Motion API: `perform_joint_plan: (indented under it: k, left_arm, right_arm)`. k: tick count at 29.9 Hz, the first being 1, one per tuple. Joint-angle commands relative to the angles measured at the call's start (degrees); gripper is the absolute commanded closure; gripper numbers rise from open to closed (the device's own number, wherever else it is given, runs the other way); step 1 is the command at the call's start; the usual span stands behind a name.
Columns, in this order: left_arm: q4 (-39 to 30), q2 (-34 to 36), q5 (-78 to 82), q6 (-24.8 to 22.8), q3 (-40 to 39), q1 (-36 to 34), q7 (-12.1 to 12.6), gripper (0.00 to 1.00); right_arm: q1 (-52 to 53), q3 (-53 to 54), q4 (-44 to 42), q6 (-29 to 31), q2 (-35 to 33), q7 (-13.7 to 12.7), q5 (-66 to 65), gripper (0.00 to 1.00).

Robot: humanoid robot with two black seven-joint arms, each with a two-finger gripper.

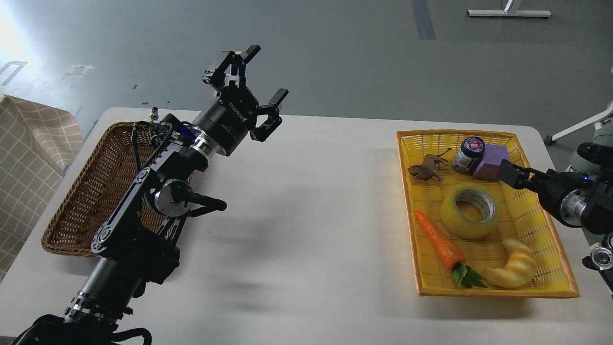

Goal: Place and transfer tape with both arms
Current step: 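Reach the right gripper into the tray toward the yellow tape roll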

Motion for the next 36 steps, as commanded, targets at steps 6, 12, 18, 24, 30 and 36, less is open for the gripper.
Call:
perform_joint_plan:
  k: [6,12,18,24,30,36]
  left_arm:
    - [0.0,0.2,0.0,0.1,0.0,0.0,0.0,0.02]
    - [-0.1,0.0,0.0,0.1,-0.1,0.1,0.0,0.02]
    - [-0.1,0.2,0.0,0.1,-0.1,0.4,0.0,0.02]
    - [-0.1,0.2,0.0,0.1,-0.2,0.4,0.0,0.02]
    - [-0.1,0.2,0.0,0.1,-0.1,0.4,0.0,0.02]
    - [-0.1,0.2,0.0,0.2,-0.1,0.9,0.0,0.02]
  right_arm:
    - [-1.1,-0.1,-0.4,0.0,-0.1,0.7,5.0,0.02]
    - [-0.3,0.3,-2.7,0.0,-0.7,0.8,8.2,0.03]
    - [0.0,0.7,-3.2,0.0,-0.6,3.0,9.4,0.03]
    - [3.3,1.2,-5.1,0.0,-1.4,5.6,16.7,0.03]
    - [3.1,0.5,-5.2,0.0,-6.1,11.5,16.4,0.03]
    - [2.9,-0.3,-4.8,0.0,-8.1,14.0,16.0,0.03]
